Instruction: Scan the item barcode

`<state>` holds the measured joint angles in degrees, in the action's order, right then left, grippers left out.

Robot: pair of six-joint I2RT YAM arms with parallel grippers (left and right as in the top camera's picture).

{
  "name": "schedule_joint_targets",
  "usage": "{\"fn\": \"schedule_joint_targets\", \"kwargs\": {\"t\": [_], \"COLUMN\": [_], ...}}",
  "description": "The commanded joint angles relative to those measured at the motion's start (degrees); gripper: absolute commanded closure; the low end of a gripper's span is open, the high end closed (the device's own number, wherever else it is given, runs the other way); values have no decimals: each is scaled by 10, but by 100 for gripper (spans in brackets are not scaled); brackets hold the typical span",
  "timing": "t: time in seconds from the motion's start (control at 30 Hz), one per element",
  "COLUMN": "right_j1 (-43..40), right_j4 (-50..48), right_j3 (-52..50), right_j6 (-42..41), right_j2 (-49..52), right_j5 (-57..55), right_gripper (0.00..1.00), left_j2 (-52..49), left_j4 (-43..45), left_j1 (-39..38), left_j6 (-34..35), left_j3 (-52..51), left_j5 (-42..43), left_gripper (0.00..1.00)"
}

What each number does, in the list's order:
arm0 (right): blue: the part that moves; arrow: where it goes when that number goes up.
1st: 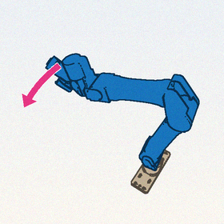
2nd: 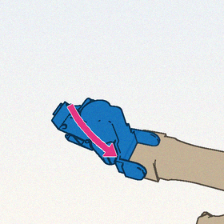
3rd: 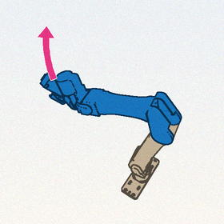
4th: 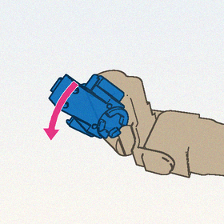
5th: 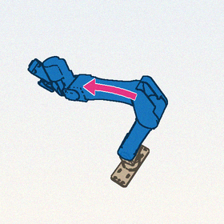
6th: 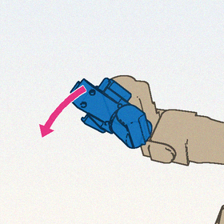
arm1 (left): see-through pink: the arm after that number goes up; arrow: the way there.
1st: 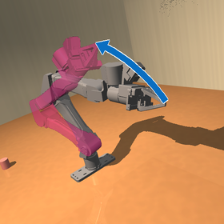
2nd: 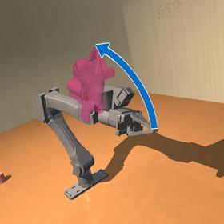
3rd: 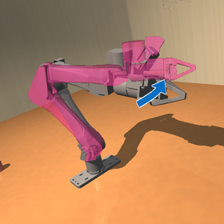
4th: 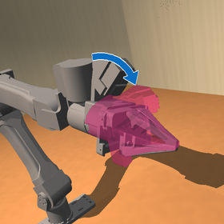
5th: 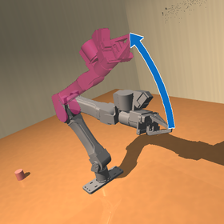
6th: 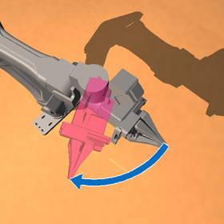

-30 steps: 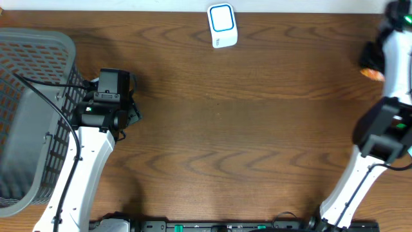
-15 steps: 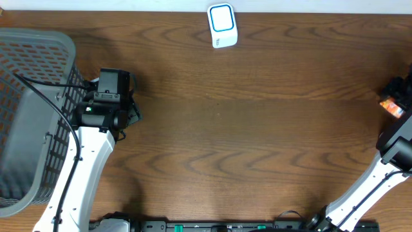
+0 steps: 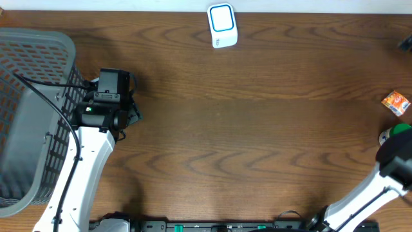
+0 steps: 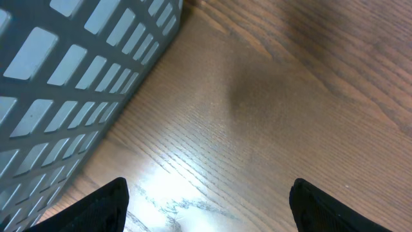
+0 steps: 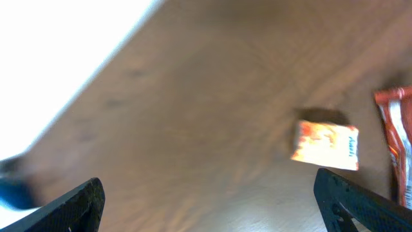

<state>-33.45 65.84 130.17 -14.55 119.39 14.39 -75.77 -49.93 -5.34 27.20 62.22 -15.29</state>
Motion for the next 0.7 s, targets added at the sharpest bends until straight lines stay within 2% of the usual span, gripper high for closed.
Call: {"fn": "schedule_joint_targets", "kwargs": {"t": [0.0, 0.23, 0.47, 0.67], "right_j1": [23, 40, 37, 37], "right_j4": [9, 65, 159, 184], "right_j3": [18, 18, 18, 18], "right_j6": [0, 57, 56, 56], "right_j2": [-113, -298, -448, -574], "right_j5": [68, 127, 120, 120], "right_gripper": [1, 1, 1, 1], "left_j2": [-2, -2, -2, -2], "left_j4": [-2, -2, -2, -2], "left_j1": [1, 1, 1, 1], "left_j6": [5, 5, 5, 5], "left_j3": [0, 0, 0, 0], "left_j5": [-2, -2, -2, -2], "left_gripper": [20, 19, 19, 20]}}
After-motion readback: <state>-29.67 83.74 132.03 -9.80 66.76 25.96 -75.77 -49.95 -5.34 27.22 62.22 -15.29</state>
